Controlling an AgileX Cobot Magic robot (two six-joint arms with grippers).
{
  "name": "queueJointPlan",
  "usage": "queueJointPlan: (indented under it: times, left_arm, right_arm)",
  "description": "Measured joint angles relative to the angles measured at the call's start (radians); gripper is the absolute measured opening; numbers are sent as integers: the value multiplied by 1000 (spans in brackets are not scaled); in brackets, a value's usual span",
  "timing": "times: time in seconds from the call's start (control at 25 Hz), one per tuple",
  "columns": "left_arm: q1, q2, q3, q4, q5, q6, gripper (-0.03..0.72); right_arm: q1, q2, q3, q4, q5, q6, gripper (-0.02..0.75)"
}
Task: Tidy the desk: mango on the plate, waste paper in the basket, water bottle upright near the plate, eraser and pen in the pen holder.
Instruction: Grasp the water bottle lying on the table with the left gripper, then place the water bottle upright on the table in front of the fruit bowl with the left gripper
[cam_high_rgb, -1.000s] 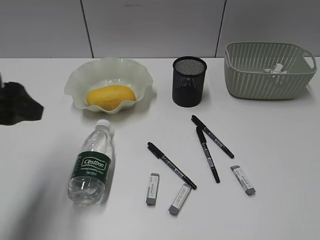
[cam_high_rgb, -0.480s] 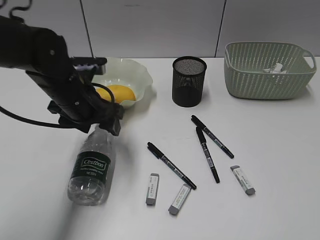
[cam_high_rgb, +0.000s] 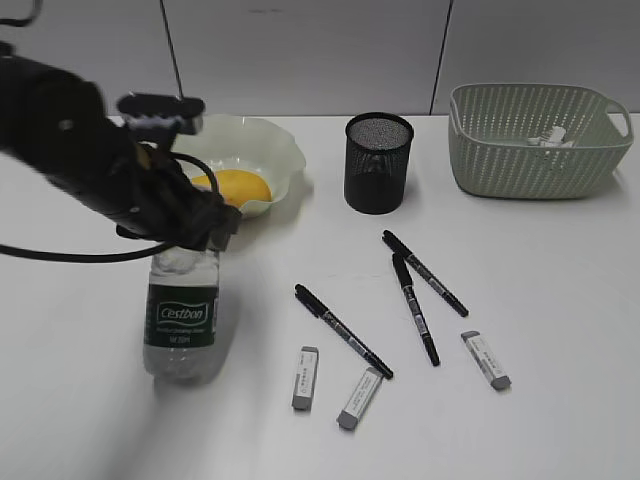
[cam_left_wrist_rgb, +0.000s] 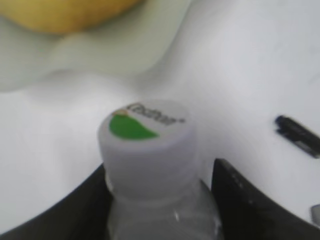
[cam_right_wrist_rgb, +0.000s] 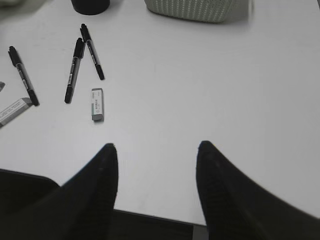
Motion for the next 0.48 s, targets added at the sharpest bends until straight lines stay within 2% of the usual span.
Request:
queueJointPlan:
  times: [0.12,0.24,0.28,0.48]
  left_arm:
    - [6,-208,236,64,-338,0,391]
    - [60,-296,472,136,-799,22,391]
    - [83,-294,511,140,-887,40,391]
    - [134,-210,568,145,-1045,133,391]
  right_arm:
    - [0,0,0,0,0,0,402]
    - [0,0,0,0,0,0,398]
    - [0,0,0,0,0,0,398]
    - [0,0,0,0,-1,-5,393]
